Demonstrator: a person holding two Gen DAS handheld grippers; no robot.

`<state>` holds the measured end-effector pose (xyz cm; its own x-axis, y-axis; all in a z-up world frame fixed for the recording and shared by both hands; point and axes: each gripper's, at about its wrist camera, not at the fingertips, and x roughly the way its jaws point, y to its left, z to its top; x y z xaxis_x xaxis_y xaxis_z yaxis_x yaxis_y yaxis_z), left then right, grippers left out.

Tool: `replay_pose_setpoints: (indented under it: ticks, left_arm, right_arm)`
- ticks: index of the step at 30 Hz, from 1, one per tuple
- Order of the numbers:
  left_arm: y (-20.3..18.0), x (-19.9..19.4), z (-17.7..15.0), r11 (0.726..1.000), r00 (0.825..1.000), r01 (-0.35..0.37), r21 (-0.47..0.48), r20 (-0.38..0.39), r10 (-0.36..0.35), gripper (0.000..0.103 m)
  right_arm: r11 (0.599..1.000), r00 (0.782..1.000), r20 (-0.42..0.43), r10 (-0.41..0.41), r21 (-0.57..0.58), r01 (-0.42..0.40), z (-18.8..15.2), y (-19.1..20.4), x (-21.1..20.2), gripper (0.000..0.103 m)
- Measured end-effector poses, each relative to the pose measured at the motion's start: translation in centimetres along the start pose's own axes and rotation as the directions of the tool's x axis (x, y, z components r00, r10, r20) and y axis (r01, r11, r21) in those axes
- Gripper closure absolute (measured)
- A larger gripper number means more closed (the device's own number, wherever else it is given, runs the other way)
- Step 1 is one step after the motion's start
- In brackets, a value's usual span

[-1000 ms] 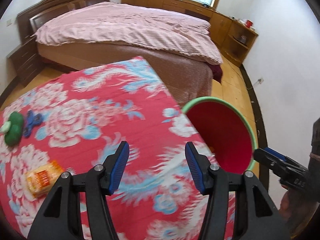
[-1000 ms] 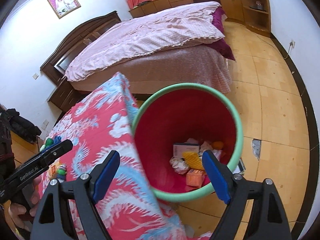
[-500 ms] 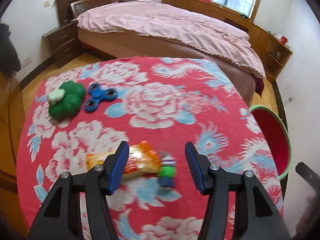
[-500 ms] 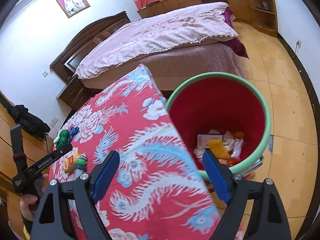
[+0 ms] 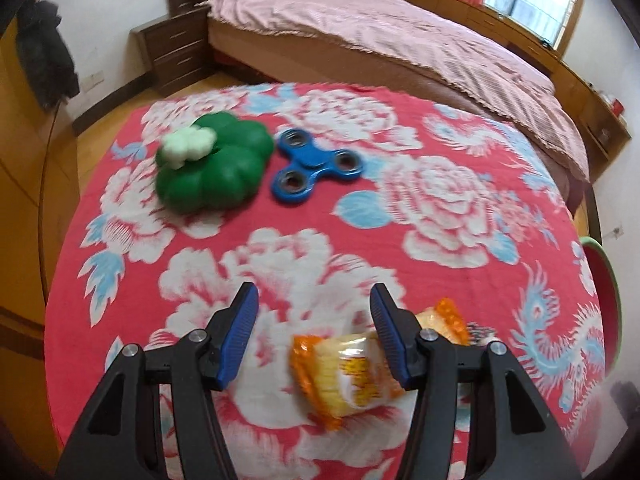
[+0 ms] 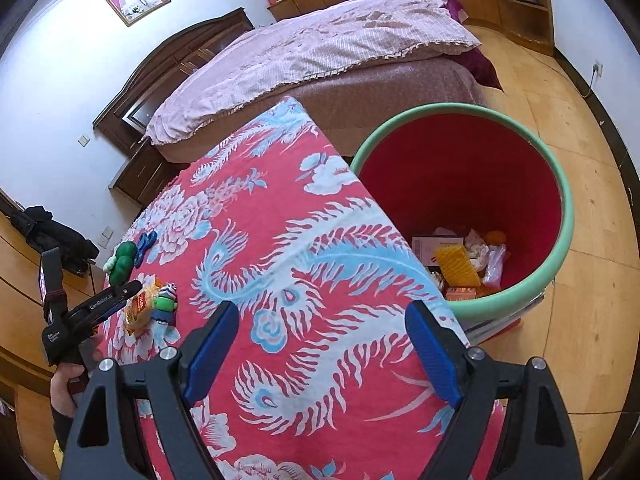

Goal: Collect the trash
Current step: 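Move the left tool to the orange rice-cracker bag and grasp it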

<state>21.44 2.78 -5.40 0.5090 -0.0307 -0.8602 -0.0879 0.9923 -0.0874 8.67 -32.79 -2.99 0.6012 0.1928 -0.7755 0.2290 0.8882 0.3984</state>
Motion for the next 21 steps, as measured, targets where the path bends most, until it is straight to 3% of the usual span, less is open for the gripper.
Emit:
replay_pose_setpoints:
  ticks: [11, 15, 21]
  left_arm:
    - [1.8, -1.5, -2.9, 1.0, 0.998, -0.009, -0.029, -0.057, 0.007, 0.045]
    - [1.5, -2.6, -3.8, 0.999, 0.996, 0.036, -0.014, -0.079, -0.037, 0.045]
    - [0.1, -4.7, -4.6, 0.992, 0.991, 0.12, 0.036, -0.059, -0.118, 0.045]
  right_arm:
    - [0.999, 0.999, -0.033, 0.035, -0.011, -0.036, -0.4, 0.7, 0.8, 0.016]
    - [0.998, 0.996, -0.068, 0.051, -0.026, -0.053, -0.4, 1.2, 1.3, 0.016]
    - [0.998, 0.998, -0.052, 0.039, -0.052, -0.042, 0.4, 1.6, 0.8, 0.016]
